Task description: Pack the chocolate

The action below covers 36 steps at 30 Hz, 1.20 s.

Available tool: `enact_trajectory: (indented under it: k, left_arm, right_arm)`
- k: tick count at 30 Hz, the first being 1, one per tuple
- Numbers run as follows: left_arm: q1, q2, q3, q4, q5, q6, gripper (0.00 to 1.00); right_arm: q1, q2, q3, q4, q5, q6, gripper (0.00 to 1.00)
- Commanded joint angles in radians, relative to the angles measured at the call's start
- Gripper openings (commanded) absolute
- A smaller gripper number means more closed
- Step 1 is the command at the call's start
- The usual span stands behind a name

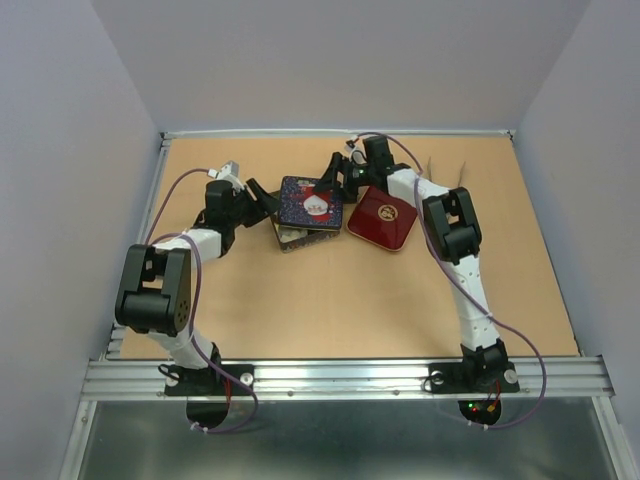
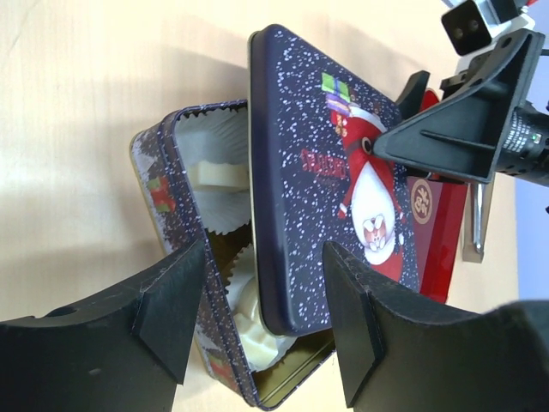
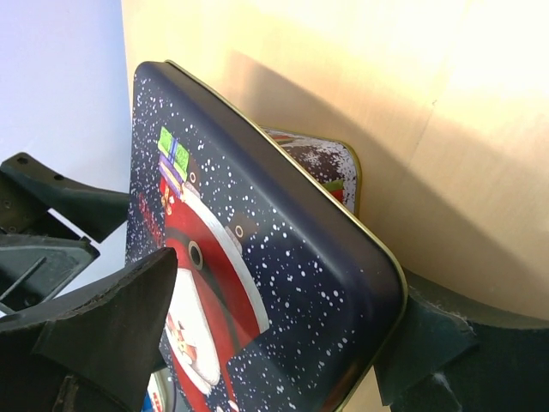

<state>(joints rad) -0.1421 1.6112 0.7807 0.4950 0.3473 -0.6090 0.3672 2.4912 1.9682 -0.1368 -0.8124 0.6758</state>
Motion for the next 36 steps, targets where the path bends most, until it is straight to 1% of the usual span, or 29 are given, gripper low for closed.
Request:
enact_trajectory:
  k: [1,19,30,36]
  left_arm:
    - [0.006,0.015,0.035,0.06,0.038,0.0,0.68]
    - [0.004,0.05,0.049,0.074,0.065,-0.005,0.68]
    - [0.004,0.047,0.046,0.083,0.079,-0.005,0.68]
    - [0.004,0.047,0.048,0.089,0.093,-0.005,0.68]
  right_arm:
    - [0.016,0.015,0.08,-0.037,0.005,-0.044,0.88]
    - [0.049,0.026,0.181,-0.112,0.012,-0.134,0.89]
    - [0.095,0.064,0.271,-0.217,0.047,-0.194,0.89]
    - [0.114,0.06,0.281,-0.259,0.073,-0.231,0.9]
